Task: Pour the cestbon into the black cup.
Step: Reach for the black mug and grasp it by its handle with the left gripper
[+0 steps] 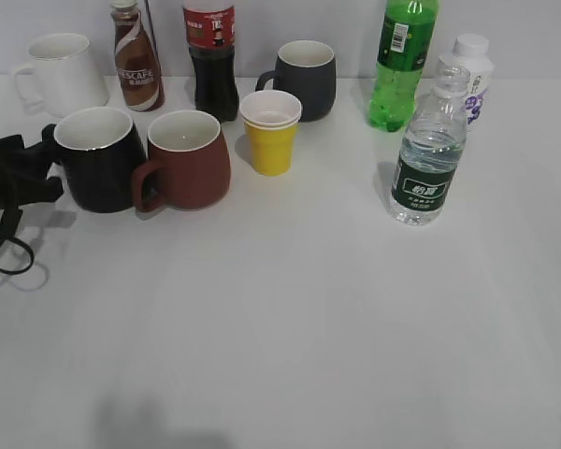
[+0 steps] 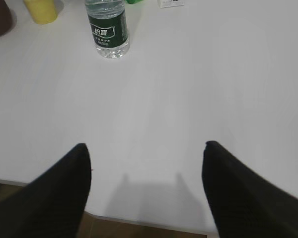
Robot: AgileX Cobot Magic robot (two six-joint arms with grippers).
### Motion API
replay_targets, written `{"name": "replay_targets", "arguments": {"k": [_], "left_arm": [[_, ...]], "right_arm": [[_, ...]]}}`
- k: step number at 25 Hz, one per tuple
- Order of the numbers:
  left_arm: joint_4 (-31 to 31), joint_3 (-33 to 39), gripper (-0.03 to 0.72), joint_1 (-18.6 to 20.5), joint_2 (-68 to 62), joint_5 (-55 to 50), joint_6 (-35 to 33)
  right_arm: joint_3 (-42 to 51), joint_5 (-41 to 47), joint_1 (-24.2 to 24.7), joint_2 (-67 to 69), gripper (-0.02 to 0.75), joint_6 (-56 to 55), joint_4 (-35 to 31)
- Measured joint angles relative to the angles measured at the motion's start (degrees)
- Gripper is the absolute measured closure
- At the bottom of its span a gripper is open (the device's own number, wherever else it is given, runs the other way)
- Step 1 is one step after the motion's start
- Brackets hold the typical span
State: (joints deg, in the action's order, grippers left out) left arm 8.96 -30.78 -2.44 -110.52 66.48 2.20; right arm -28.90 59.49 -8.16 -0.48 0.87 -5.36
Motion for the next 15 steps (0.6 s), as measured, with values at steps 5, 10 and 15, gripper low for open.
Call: {"name": "replay_targets", "arguments": {"k": [5, 10, 15], "left_arm": [[0.2, -2.6, 0.346, 0.0, -0.1, -5.8, 0.0], [4.1, -2.7, 0.358, 0.6, -0.1, -7.1, 2.2], [12.8, -2.8, 0.375, 6.2, -0.5, -5.6, 6.2]], "right_arm": [[0.0, 0.0, 0.0, 0.0, 0.216, 0.0, 0.0], [0.0, 0.0, 0.0, 0.0, 0.216, 0.0, 0.0], [0.0, 0.0, 0.0, 0.0, 0.216, 0.0, 0.0]]}}
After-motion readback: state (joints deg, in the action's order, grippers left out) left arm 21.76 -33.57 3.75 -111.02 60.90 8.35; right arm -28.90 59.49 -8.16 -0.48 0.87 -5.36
